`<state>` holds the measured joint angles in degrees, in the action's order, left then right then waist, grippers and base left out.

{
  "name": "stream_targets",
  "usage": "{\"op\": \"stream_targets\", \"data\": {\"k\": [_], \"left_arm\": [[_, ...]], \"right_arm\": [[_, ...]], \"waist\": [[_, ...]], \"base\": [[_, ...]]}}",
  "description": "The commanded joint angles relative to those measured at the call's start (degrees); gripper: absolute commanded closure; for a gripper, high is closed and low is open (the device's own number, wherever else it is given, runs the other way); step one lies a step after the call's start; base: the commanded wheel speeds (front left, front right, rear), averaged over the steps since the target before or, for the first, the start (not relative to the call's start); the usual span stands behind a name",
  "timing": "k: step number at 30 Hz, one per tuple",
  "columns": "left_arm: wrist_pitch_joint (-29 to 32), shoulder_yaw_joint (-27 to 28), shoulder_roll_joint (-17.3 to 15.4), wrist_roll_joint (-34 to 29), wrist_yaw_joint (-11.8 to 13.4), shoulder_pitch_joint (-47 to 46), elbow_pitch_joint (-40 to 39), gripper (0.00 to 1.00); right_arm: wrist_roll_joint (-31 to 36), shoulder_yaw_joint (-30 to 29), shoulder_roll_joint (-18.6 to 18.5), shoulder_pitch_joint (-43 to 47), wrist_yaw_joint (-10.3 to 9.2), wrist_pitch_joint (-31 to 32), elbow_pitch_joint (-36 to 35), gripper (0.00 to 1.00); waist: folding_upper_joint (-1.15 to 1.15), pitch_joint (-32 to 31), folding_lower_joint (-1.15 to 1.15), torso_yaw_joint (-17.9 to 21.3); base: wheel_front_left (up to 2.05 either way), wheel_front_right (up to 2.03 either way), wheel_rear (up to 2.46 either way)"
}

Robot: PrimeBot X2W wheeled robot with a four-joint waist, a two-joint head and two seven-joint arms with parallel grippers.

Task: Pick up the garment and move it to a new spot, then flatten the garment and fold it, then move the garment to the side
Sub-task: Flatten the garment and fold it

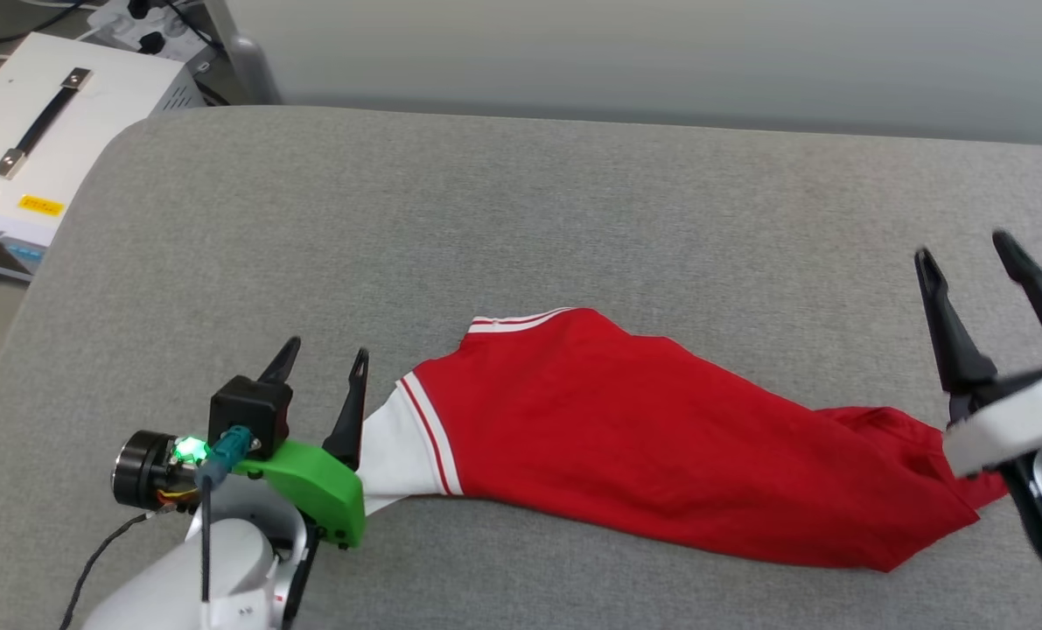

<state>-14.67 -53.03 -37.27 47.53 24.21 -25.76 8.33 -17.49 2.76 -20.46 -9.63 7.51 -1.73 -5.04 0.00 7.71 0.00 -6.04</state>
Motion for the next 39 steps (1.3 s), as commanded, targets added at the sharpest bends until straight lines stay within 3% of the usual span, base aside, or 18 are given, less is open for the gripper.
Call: {"op": "stream_targets", "data": {"k": [1,6,11,16,23,32,39], "left_arm": [[-0.3,2.4,1.3,-3.2,1.2,2.4,-1.6,0.00],[-0.3,10.2,5.2,-12.0,2.6,7.5,-5.7,0.00],[-0.3,17.3,9.6,-20.0,2.3,11.5,-8.1,0.00],[-0.3,22.8,14.3,-25.5,0.7,14.0,-8.8,0.00],[-0.3,28.4,20.5,-30.8,-3.7,16.0,-8.4,0.00],[-0.3,34.0,26.6,-35.5,-9.3,16.0,-7.2,0.00],[-0.3,37.4,29.3,-38.3,-12.3,16.4,-6.6,0.00]], "right_arm": [[-1.5,1.7,-1.8,-2.9,-0.02,1.9,-0.4,0.00],[-8.6,10.3,-8.9,-11.7,-0.02,11.2,0.2,0.00],[-19.2,24.6,-17.8,-21.0,-0.02,24.8,1.9,0.00],[-26.5,35.0,-21.7,-28.8,-0.02,35.9,5.1,0.00],[-31.5,47.4,-22.7,-35.8,-0.02,45.6,10.5,0.00],[-33.9,58.7,-21.1,-37.2,-0.02,44.6,19.3,0.00],[-36.2,66.0,-20.0,-36.0,-0.02,42.2,22.8,0.00]], "waist": [[0.00,0.0,0.00,-1.1],[0.00,1.0,0.00,-2.9],[0.00,2.5,0.00,-5.0],[0.00,4.4,0.00,-7.1],[0.00,7.6,0.00,-9.8],[0.00,11.4,0.00,-12.3],[0.00,11.7,0.00,-11.9]], "base": [[0.00,0.00,0.00],[0.00,0.00,0.00],[0.00,0.00,0.00],[0.00,0.00,0.00],[0.00,0.00,0.00],[0.00,0.00,0.00],[0.00,0.00,0.00]]}}
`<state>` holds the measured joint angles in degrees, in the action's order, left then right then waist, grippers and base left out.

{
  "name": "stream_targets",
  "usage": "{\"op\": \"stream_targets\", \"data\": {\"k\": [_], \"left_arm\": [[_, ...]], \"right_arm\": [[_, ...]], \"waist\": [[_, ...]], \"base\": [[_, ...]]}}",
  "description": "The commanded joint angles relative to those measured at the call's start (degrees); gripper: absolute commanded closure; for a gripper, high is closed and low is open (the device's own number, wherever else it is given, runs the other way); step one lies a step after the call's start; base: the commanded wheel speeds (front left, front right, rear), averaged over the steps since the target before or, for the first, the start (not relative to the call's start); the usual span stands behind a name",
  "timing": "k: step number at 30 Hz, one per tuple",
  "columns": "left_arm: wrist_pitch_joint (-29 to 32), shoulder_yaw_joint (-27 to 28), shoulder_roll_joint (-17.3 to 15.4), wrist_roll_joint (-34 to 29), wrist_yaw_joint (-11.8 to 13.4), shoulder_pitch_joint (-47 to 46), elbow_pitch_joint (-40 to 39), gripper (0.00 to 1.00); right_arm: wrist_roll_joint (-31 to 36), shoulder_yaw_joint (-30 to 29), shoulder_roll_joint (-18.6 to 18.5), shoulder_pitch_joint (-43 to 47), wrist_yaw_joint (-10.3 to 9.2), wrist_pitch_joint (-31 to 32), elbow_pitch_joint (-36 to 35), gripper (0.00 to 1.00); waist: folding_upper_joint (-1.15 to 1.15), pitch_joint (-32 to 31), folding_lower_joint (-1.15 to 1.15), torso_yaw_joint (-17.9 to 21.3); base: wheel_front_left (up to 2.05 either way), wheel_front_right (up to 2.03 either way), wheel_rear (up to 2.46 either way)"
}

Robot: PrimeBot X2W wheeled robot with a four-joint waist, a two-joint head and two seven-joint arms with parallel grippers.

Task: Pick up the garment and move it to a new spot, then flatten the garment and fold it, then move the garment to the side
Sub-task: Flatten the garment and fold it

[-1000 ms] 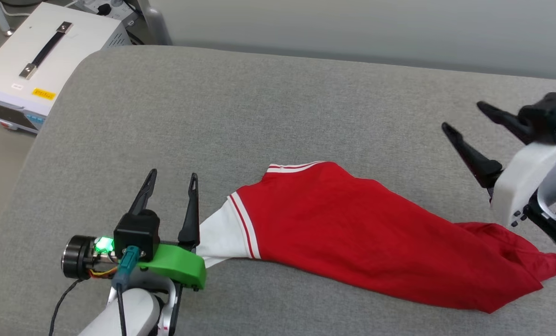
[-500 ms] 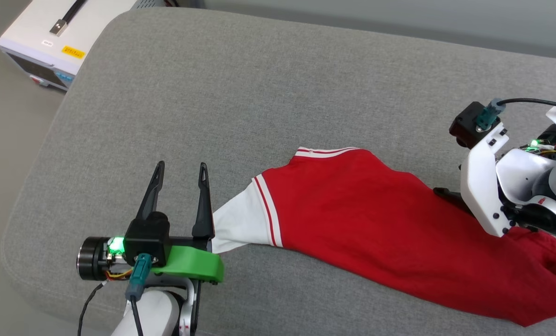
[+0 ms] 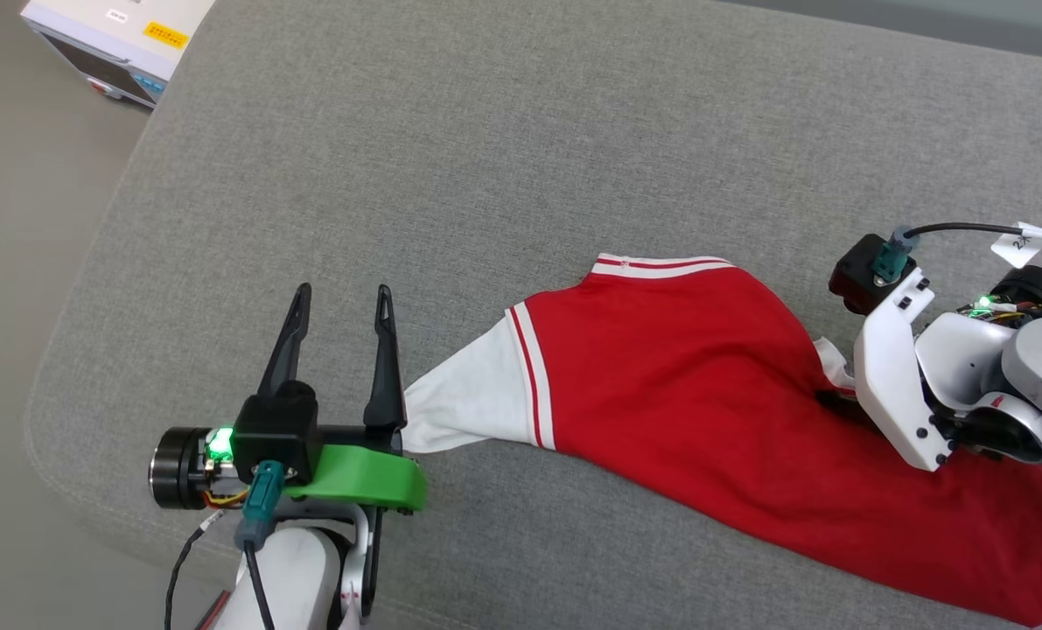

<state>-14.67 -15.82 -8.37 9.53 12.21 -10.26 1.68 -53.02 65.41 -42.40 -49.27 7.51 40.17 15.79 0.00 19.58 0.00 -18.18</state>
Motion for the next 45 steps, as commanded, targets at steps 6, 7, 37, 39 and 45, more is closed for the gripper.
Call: {"op": "stream_targets", "data": {"k": [6,7,37,39,45], "left_arm": [[-0.3,2.3,1.5,-2.3,-2.3,1.6,0.3,0.00],[-0.3,2.7,1.7,-2.6,-2.6,1.7,0.4,0.00],[-0.3,5.4,4.1,-6.1,-6.5,6.4,2.0,0.00],[-0.3,5.2,4.3,-6.2,-6.6,6.4,2.1,0.00],[-0.3,5.0,4.6,-6.4,-7.0,6.2,2.6,0.00]], "right_arm": [[-0.4,5.1,2.8,0.6,-0.02,-6.3,1.9,1.00],[-0.2,5.0,3.0,-0.2,-0.02,-8.4,1.7,1.00],[6.9,-15.6,-7.5,5.0,-0.02,-32.7,14.7,1.00],[6.1,-16.9,-6.4,7.5,-0.02,-33.0,18.4,1.00],[2.6,-19.4,-2.6,14.3,-0.02,-34.6,25.8,1.00]], "waist": [[0.00,-1.5,0.00,2.1],[0.00,-2.0,0.00,2.6],[0.00,-6.7,0.00,8.3],[0.00,-6.4,0.00,8.2],[0.00,-5.9,0.00,7.9]], "base": [[0.00,0.00,0.00],[0.00,0.00,0.00],[0.00,0.00,0.00],[0.00,0.00,0.00],[0.00,0.00,0.00]]}}
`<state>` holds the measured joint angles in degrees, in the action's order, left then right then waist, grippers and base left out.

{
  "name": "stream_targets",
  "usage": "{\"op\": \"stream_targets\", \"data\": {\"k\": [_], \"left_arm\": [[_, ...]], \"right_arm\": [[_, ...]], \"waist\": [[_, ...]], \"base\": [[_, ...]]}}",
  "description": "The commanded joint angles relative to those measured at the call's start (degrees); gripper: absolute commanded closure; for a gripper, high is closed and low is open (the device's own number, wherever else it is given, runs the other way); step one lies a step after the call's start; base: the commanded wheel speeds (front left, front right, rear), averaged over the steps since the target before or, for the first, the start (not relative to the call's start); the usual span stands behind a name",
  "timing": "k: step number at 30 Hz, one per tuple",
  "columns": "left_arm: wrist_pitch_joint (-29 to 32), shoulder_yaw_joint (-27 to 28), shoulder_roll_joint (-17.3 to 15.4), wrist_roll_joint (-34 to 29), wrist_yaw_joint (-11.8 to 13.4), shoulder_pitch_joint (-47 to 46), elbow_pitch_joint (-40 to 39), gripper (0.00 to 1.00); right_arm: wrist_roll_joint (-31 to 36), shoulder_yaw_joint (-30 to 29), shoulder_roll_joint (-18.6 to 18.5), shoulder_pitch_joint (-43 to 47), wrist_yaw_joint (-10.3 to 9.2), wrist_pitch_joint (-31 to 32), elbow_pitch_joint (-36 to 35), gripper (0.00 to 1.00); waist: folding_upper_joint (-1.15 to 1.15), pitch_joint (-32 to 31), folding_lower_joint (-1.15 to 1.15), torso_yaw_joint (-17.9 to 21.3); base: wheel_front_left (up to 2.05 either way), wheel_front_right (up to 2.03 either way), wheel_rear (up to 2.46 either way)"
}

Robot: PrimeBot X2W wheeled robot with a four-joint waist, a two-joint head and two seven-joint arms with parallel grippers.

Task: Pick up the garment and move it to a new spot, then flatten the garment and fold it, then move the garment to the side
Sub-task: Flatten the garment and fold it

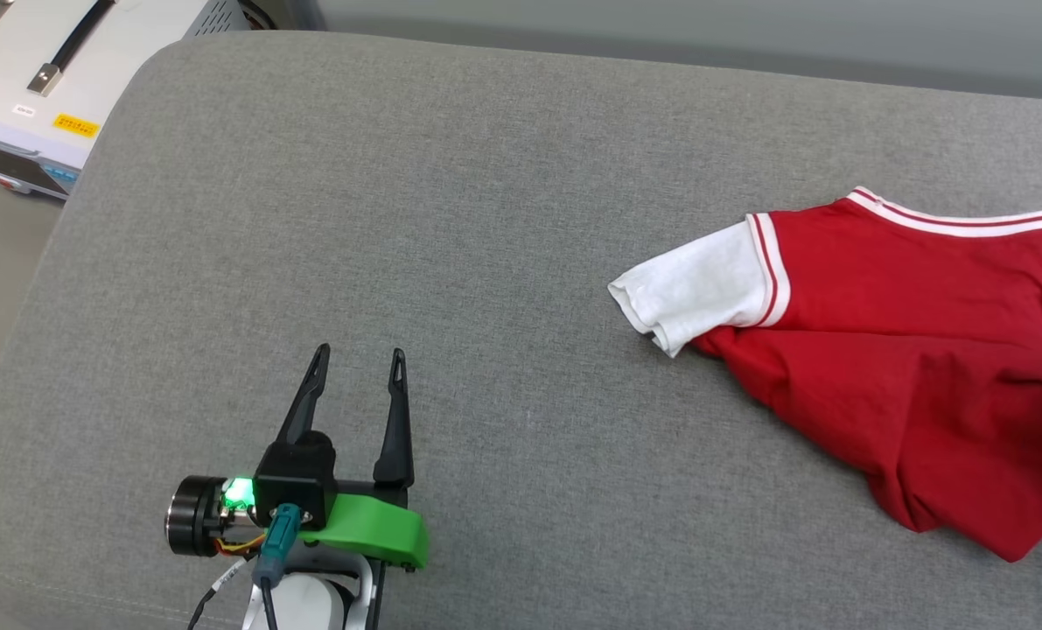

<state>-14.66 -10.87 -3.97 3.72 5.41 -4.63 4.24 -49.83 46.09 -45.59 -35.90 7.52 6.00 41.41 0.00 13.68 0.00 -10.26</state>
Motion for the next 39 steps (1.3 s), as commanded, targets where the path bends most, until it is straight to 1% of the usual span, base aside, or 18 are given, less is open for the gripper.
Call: {"op": "stream_targets", "data": {"k": [1,4,5,6,11,13,16,18,21,22,24,26,29,32,35,37,39], "left_arm": [[-0.3,0.1,0.2,-0.6,-0.3,0.6,0.2,0.00],[-0.3,0.3,0.3,-0.6,-0.2,0.8,0.6,0.00],[-0.3,0.2,0.4,-0.6,-0.3,0.9,0.8,0.00],[-0.3,0.2,0.4,-0.6,-0.4,1.0,0.9,0.00],[-0.3,0.5,0.5,-0.9,-0.5,1.5,1.0,0.00],[-0.3,0.8,0.4,-1.0,-0.5,1.9,1.0,0.00],[-0.3,1.3,0.1,-1.1,-0.5,2.7,0.8,0.00],[-0.3,1.6,-0.1,-1.2,-0.6,3.2,0.6,0.00],[-0.3,1.9,-0.5,-1.4,-1.0,3.0,0.3,0.00],[-0.3,1.9,-0.7,-1.5,-1.2,2.6,0.1,0.00],[-0.3,2.0,-1.3,-1.7,-1.7,1.8,-0.1,0.00],[-0.3,2.2,-2.0,-1.9,-2.3,0.8,-0.2,0.00],[-0.3,2.7,-3.3,-1.9,-3.4,-1.4,-0.4,0.00],[-0.3,2.8,-4.9,-1.5,-5.8,-5.3,-0.5,0.00],[-0.3,2.8,-6.5,-0.5,-8.7,-10.5,0.0,0.00],[-0.1,2.0,-7.8,0.2,-10.5,-14.7,1.7,0.00],[1.9,0.5,-9.1,1.6,-11.8,-19.4,3.6,0.00]], "right_arm": [[-1.4,-0.6,1.2,1.7,-0.03,-1.0,0.5,1.00],[-2.0,-2.0,2.2,2.8,-0.03,-3.5,1.5,1.00],[-1.8,-2.9,2.5,3.0,-0.03,-5.2,2.0,0.72],[-1.6,-3.6,2.7,3.0,-0.03,-6.8,2.2,0.00],[0.8,-9.1,4.1,3.2,-0.03,-17.7,2.8,0.00],[3.0,-12.1,5.0,3.6,-0.03,-19.8,2.3,0.00],[7.5,-17.3,6.8,5.1,-0.03,-20.8,0.0,0.00],[11.4,-22.4,8.4,7.0,-0.03,-20.9,-3.5,0.00],[18.8,-32.3,12.5,12.4,-0.03,-21.0,-11.3,0.00],[21.4,-35.7,14.4,14.8,-0.03,-21.0,-14.5,0.00],[26.2,-40.7,18.4,19.4,-0.03,-21.0,-20.3,0.00],[30.2,-44.4,22.3,23.5,-0.03,-21.0,-25.6,0.00],[34.8,-47.2,26.7,27.9,-0.03,-20.9,-31.9,0.00],[37.8,-48.6,30.3,30.9,-0.03,-19.2,-37.7,0.00],[39.0,-48.8,31.7,32.2,-0.03,-18.0,-41.0,0.00],[39.6,-48.4,32.2,32.6,-0.03,-17.6,-42.6,0.00],[40.1,-47.9,32.6,32.6,-0.03,-17.2,-43.8,0.00]], "waist": [[0.00,0.0,0.00,0.1],[0.00,-0.6,0.00,0.8],[0.00,-0.9,0.00,1.0],[0.00,-1.2,0.00,1.2],[0.00,-3.3,0.00,2.6],[0.00,-4.2,0.00,3.3],[0.00,-5.3,0.00,4.5],[0.00,-5.8,0.00,5.3],[0.00,-6.4,0.00,6.1],[0.00,-6.5,0.00,6.2],[0.00,-6.7,0.00,6.5],[0.00,-6.8,0.00,6.9],[0.00,-6.8,0.00,7.3],[0.00,-6.4,0.00,7.7],[0.00,-5.5,0.00,8.1],[0.00,-4.8,0.00,8.5],[0.00,-4.0,0.00,9.0]], "base": [[0.00,0.00,0.00],[0.00,0.00,0.00],[0.00,0.00,0.00],[0.00,0.00,0.00],[0.00,0.00,0.00],[0.00,0.00,0.00],[0.00,0.00,0.00],[0.00,0.00,0.00],[0.00,0.00,0.00],[0.00,0.00,0.00],[0.00,0.00,0.00],[0.00,0.00,0.00],[0.00,0.00,0.00],[0.00,0.00,0.00],[0.00,0.00,0.00],[0.00,0.00,0.00],[0.00,0.00,0.00]]}}
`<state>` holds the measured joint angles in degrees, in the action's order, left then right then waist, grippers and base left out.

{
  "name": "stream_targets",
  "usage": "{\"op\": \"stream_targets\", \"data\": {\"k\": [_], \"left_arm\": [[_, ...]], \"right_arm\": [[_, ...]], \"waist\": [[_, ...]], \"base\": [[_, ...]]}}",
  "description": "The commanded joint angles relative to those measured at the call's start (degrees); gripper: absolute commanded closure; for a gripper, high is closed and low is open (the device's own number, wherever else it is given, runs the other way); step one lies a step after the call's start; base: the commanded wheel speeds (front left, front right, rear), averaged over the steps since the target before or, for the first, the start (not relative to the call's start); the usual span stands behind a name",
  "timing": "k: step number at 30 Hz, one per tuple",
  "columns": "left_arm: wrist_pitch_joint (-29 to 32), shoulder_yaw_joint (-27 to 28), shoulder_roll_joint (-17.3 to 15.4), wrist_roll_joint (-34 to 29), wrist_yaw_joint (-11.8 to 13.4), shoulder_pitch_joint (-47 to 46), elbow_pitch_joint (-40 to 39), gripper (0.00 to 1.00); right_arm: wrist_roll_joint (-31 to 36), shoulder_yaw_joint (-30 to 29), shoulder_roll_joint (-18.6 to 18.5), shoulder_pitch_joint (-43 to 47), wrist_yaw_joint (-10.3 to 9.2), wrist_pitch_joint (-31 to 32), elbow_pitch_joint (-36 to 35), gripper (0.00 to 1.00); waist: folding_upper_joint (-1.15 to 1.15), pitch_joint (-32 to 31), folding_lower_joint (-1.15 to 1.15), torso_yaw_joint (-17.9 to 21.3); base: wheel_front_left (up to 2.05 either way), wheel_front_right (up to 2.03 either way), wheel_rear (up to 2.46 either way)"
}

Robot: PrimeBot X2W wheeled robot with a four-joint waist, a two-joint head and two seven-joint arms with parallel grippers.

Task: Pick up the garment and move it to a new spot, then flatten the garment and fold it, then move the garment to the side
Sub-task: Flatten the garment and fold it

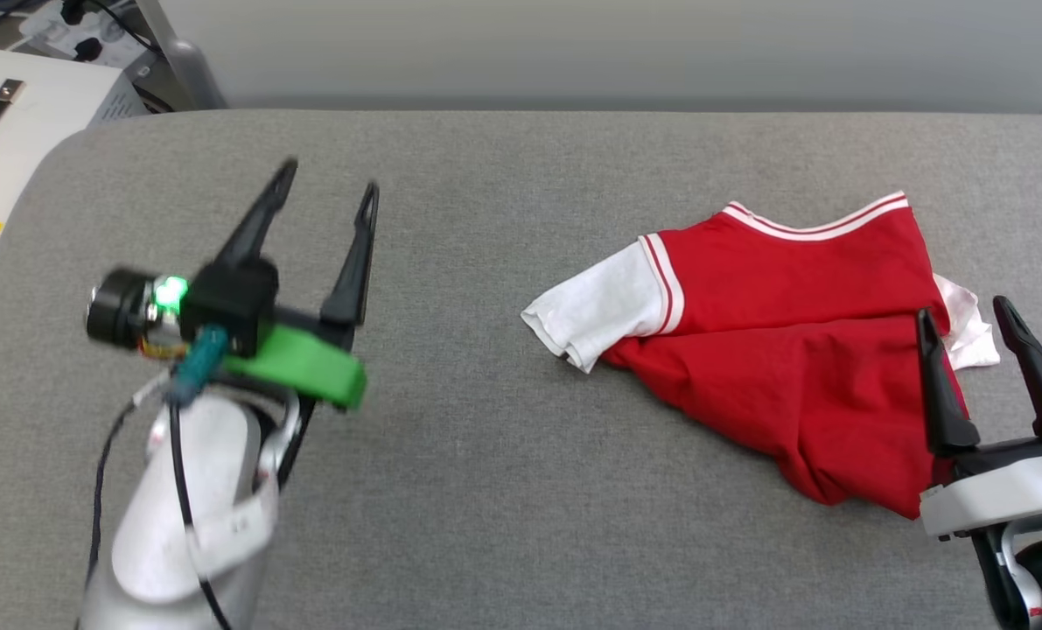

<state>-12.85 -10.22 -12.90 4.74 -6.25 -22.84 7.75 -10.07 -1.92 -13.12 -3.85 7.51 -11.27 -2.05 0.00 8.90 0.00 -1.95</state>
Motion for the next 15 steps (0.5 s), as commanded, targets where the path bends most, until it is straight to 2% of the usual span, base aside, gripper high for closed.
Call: {"op": "stream_targets", "data": {"k": [1,3,7,11,15], "left_arm": [[1.9,-1.2,-0.7,2.1,-0.6,-3.9,1.1,0.00],[5.9,-3.4,-2.2,4.7,-1.1,-8.2,3.0,0.00],[17.5,-14.8,-7.1,14.4,-1.2,-18.0,5.3,0.00],[29.7,-24.5,-10.5,26.3,-1.2,-26.0,7.1,0.00],[41.1,-33.3,-11.9,37.4,-1.2,-32.4,8.7,0.00]], "right_arm": [[0.5,0.5,0.3,0.4,-0.02,0.2,-0.9,0.00],[0.7,1.1,0.4,0.1,-0.02,0.4,-1.5,0.00],[0.8,1.9,0.4,-0.9,-0.02,0.3,-2.1,0.00],[0.8,2.3,0.4,-1.9,-0.02,0.2,-2.0,0.00],[0.7,2.8,0.4,-3.2,-0.02,-0.1,-1.8,0.00]], "waist": [[0.00,1.3,0.00,1.1],[0.00,2.2,0.00,1.8],[0.00,4.7,0.00,3.6],[0.00,7.1,0.00,5.0],[0.00,9.8,0.00,6.3]], "base": [[0.00,0.00,0.00],[0.00,0.00,0.00],[0.00,0.00,0.00],[0.00,0.00,0.00],[0.00,0.00,0.00]]}}
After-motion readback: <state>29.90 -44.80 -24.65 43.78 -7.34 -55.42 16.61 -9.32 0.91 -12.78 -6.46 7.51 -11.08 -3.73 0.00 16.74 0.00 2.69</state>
